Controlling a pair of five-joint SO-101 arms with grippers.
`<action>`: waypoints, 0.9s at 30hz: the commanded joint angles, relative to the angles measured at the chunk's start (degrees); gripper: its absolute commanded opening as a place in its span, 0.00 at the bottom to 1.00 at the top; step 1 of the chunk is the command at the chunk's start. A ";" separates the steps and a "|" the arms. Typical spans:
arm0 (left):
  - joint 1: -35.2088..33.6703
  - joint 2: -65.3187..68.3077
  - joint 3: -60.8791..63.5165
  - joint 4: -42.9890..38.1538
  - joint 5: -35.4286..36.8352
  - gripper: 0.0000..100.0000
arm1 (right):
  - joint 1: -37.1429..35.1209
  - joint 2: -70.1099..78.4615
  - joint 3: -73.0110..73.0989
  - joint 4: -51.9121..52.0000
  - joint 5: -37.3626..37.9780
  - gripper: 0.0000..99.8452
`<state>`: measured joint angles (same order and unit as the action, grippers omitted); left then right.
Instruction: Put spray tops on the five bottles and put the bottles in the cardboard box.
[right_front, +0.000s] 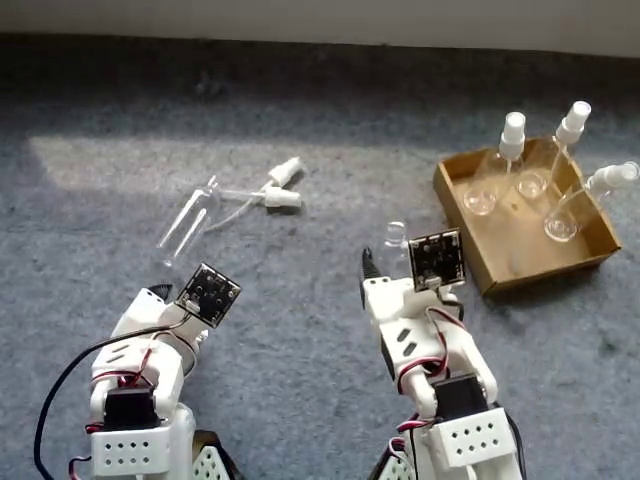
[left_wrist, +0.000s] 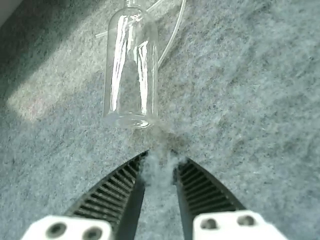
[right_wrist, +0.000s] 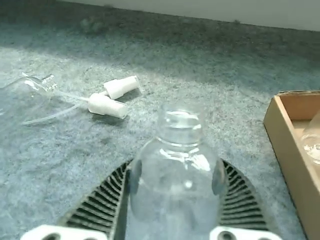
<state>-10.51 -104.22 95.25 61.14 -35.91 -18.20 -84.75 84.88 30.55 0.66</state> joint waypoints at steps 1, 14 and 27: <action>0.40 -0.48 -6.37 -0.62 -0.35 0.03 | 0.66 -3.30 -0.22 -1.63 -0.62 0.16; 0.13 3.21 -23.08 9.67 -3.52 0.04 | 0.75 -13.67 6.46 -1.71 -0.62 0.16; 0.57 35.91 -45.14 9.58 -5.54 0.04 | 0.75 -20.44 12.62 -1.71 -0.62 0.16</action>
<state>-10.51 -77.85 57.80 70.90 -39.25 -18.20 -104.00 95.52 30.55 0.57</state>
